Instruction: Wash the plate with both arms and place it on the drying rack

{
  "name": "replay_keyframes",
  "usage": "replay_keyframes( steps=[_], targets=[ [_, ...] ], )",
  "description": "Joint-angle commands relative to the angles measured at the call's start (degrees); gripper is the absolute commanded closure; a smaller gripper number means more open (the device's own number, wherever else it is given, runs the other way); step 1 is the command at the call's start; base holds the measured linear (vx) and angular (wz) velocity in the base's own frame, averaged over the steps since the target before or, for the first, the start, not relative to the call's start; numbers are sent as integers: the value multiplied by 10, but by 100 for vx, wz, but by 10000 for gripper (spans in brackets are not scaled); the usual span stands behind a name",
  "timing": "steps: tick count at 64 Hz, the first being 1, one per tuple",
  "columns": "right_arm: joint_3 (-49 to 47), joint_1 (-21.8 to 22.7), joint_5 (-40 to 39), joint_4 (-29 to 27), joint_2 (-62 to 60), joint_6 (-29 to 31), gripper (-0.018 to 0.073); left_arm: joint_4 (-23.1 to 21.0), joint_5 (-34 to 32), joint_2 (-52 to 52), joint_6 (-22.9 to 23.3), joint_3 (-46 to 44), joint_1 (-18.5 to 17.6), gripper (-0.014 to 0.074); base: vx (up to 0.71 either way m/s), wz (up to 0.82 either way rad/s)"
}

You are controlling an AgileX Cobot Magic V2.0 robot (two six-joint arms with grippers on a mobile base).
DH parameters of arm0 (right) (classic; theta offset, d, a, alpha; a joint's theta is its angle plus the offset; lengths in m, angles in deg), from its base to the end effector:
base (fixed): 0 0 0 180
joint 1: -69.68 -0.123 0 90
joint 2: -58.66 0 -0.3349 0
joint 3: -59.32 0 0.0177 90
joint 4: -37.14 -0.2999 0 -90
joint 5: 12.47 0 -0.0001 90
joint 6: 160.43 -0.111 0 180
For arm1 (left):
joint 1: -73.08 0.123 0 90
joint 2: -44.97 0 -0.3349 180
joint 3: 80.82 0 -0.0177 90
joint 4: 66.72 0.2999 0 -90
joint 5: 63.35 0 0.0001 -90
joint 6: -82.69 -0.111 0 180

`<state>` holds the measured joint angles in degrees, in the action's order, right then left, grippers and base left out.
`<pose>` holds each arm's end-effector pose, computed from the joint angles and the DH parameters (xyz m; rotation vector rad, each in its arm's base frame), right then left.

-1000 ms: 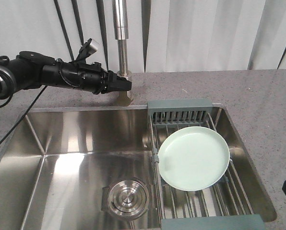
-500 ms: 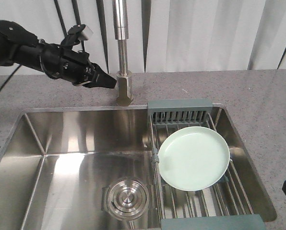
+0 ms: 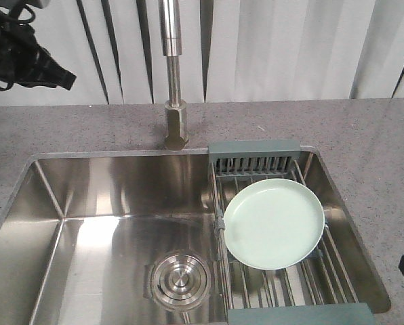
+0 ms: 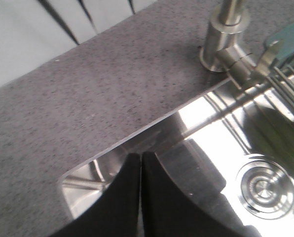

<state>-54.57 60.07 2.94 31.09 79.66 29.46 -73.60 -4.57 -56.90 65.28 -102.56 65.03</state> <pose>0.0925 0.0188 0.2518 -0.2328 1.7736 0.0947 0.4282 -0.0721 0.4365 0.5045 2.3635 -0.0780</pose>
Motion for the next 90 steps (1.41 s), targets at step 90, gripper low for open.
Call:
replay_keyframes(
  steps=[90],
  targets=[
    [-16,2,-40,0,5,1,178,50,-689,637,115,886,1,602,0,0]
  ],
)
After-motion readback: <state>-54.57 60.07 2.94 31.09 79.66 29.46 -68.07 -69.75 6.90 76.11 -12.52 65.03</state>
